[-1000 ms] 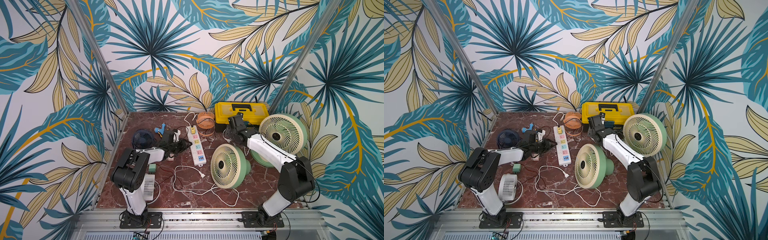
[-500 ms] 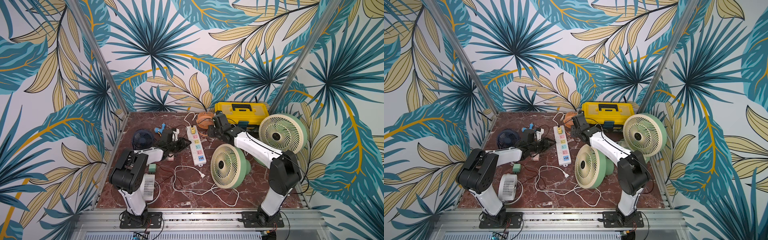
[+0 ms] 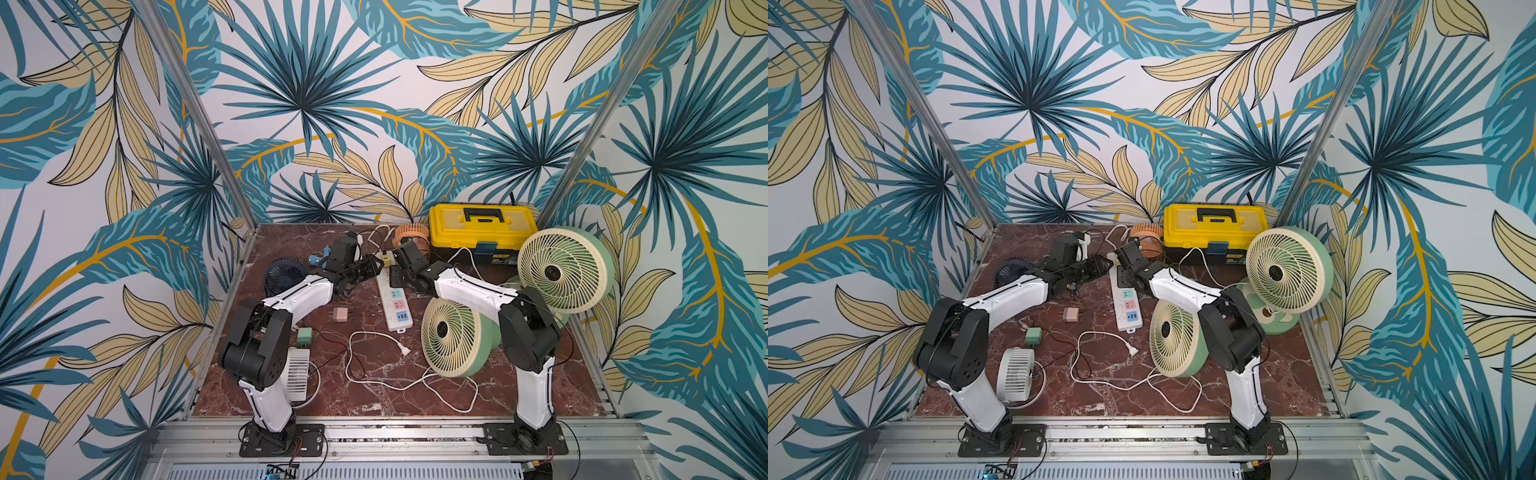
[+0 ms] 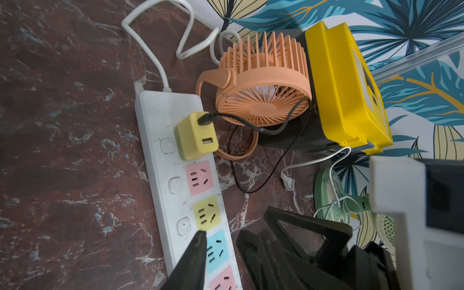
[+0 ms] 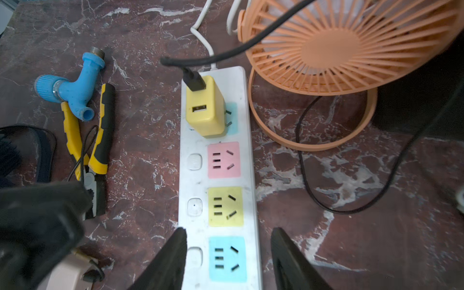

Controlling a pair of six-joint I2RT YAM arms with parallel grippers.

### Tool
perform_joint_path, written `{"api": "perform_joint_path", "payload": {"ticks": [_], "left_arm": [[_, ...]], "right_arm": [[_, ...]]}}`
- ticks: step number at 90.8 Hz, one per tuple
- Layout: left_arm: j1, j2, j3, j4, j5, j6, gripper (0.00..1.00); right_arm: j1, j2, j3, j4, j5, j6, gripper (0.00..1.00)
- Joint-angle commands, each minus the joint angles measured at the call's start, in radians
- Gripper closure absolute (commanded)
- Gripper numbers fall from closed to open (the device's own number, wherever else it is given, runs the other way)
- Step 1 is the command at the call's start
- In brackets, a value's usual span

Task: Unplug the desk fan from the power strip
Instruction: Remove the plug from the socket.

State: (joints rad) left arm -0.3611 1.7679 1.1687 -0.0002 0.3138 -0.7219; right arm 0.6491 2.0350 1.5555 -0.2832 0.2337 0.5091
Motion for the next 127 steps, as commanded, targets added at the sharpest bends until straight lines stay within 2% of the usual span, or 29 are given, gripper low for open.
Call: {"api": "perform_joint_path", "payload": {"ticks": [1,23,47,78,104,127], "left_arm": [[-0.004,0.027,-0.007,-0.032,-0.013,-0.008,0.62],[-0.005,0.024,-0.102,0.062,0.073,-0.071,0.64],[-0.019,0.040,-0.181,0.182,0.165,-0.155,0.65],[-0.050,0.127,-0.226,0.324,0.217,-0.247,0.67],[-0.056,0.178,-0.249,0.376,0.231,-0.272,0.67],[-0.056,0.180,-0.256,0.338,0.209,-0.267,0.67]], "right_arm": [[0.004,0.045,0.028,0.050,0.040,0.039,0.43],[0.004,0.119,0.105,0.092,0.102,0.033,0.44],[-0.002,0.199,0.209,0.075,0.098,-0.010,0.44],[-0.018,0.315,0.375,-0.019,0.074,-0.031,0.44],[-0.027,0.370,0.452,-0.050,0.080,-0.050,0.45],[-0.027,0.402,0.489,-0.066,0.074,-0.058,0.59]]}}
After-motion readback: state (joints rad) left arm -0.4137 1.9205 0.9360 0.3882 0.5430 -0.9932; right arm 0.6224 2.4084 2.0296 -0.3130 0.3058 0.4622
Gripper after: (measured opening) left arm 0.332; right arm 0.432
